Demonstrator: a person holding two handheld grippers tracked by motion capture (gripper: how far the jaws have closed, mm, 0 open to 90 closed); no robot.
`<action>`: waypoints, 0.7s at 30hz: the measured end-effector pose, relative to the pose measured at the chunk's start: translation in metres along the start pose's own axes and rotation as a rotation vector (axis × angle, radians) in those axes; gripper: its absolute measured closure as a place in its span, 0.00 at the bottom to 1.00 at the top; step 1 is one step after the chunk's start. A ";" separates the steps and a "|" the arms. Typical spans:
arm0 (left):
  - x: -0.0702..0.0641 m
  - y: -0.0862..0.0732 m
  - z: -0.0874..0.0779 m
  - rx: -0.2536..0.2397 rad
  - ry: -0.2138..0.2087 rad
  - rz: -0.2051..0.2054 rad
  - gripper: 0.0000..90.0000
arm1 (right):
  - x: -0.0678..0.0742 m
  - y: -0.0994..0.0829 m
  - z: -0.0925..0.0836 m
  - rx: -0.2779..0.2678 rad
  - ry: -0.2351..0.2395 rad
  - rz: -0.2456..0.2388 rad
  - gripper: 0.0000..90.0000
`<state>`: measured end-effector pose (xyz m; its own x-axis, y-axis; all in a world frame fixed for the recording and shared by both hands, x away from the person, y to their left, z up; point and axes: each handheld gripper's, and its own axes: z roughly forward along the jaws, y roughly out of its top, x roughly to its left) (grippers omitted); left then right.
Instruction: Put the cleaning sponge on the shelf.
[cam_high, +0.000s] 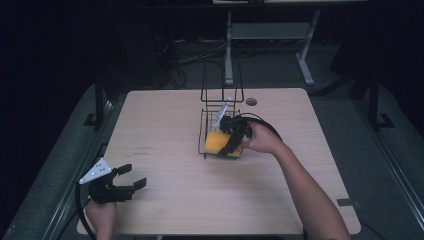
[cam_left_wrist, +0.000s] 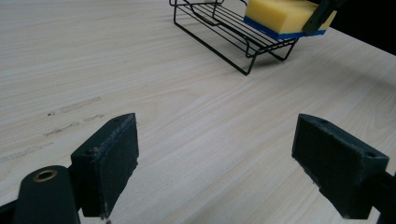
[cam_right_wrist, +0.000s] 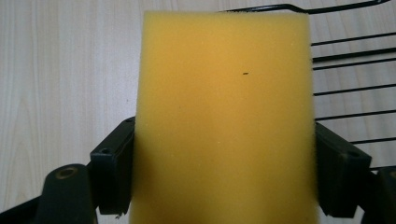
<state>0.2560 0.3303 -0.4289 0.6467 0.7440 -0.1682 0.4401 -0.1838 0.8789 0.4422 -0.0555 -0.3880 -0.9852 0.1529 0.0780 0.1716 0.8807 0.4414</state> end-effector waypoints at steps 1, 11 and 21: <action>0.000 0.000 0.000 0.001 -0.002 0.001 0.16 | 0.000 0.001 0.001 0.002 -0.004 0.001 0.24; 0.000 0.001 0.003 0.011 -0.004 0.009 0.16 | -0.003 0.002 0.003 -0.001 0.004 0.008 0.24; 0.001 0.001 0.002 0.006 -0.001 0.002 0.16 | -0.010 0.011 0.002 0.029 0.004 -0.005 0.24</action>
<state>0.2584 0.3293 -0.4293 0.6485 0.7427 -0.1667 0.4421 -0.1893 0.8768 0.4538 -0.0466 -0.3859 -0.9860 0.1466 0.0791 0.1663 0.8940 0.4160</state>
